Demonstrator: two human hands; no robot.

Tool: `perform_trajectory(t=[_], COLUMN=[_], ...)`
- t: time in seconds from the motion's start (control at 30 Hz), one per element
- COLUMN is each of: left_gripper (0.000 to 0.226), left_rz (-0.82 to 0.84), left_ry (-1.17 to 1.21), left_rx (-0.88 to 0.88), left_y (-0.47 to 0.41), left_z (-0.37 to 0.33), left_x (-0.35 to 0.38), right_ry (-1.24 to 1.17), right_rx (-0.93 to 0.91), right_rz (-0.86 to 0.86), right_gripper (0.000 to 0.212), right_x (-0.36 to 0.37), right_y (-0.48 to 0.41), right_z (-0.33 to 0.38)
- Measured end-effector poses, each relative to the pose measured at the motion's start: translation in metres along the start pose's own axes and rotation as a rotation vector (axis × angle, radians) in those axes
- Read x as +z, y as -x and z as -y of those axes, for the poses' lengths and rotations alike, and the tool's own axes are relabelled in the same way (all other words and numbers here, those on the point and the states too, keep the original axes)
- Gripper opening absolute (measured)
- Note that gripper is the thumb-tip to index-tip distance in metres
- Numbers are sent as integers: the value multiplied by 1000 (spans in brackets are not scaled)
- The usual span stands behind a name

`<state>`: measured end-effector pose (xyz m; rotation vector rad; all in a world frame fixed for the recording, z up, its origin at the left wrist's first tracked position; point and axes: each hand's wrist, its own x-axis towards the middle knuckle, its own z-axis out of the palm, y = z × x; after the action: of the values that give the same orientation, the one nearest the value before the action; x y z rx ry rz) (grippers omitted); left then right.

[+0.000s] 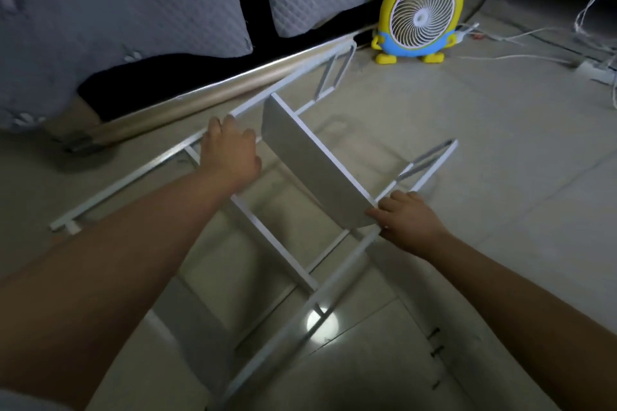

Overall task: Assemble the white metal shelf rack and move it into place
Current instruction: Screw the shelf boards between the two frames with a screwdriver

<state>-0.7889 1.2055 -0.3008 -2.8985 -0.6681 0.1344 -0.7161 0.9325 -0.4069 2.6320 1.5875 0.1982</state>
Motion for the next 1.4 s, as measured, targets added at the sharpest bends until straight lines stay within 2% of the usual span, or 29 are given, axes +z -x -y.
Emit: perform_trajectory(t=[0.07, 0.2, 0.3, 0.37, 0.43, 0.47, 0.53, 0.63, 0.7, 0.83, 0.9, 1.0, 1.07, 1.17, 1.27, 1.4], left_gripper=[46, 51, 69, 66, 42, 34, 38, 46, 44, 33, 16, 25, 29, 32, 34, 29], left_rz=[116, 156, 294, 355, 331, 268, 175, 31, 9, -74, -64, 14, -3, 16, 46, -5], left_ry=[29, 131, 200, 149, 91, 77, 59, 134, 154, 143, 129, 95, 105, 154, 102, 32], left_rx=[64, 253, 391, 454, 460, 459, 466, 503, 531, 454, 389, 260, 219, 183, 198, 169], left_y=[8, 46, 93, 119, 130, 132, 133, 134, 136, 131, 122, 99, 78, 43, 13, -8], left_z=[-4, -27, -41, -50, -59, -62, -61, -58, -52, -27, -15, 3, 13, 27, 29, 17], left_x=[16, 42, 54, 61, 71, 75, 77, 85, 72, 33, 7, -27, -47, -56, -44, -29], right_ry=[-2, -10, -59, -97, -153, -175, -188, -208, -273, -342, -401, -449, -437, -396, -359, -374], right_rx=[-45, -54, -54, -79, -54, -9, 62, 48, 50, -62, -112, -134, -87, -29, 15, 161], right_rz=[-18, -25, -61, -59, 2, 44, 126, 171, 154, -81, -172, -272, -303, -234, -105, 17], right_gripper=[38, 27, 28, 42, 67, 76, 77, 73, 71, 47, 47, 51, 57, 71, 81, 61], right_x=[-6, -7, -2, -1, -2, -4, -8, -14, -29, -63, -83, -118, -138, -150, -138, -117], right_y=[-7, -11, -8, -4, -3, -3, -6, -9, -12, -26, -33, -53, -68, -88, -99, -105], right_z=[6, 21, 19, 11, 6, 4, 3, 2, 4, 1, -2, -4, -3, -5, -8, -17])
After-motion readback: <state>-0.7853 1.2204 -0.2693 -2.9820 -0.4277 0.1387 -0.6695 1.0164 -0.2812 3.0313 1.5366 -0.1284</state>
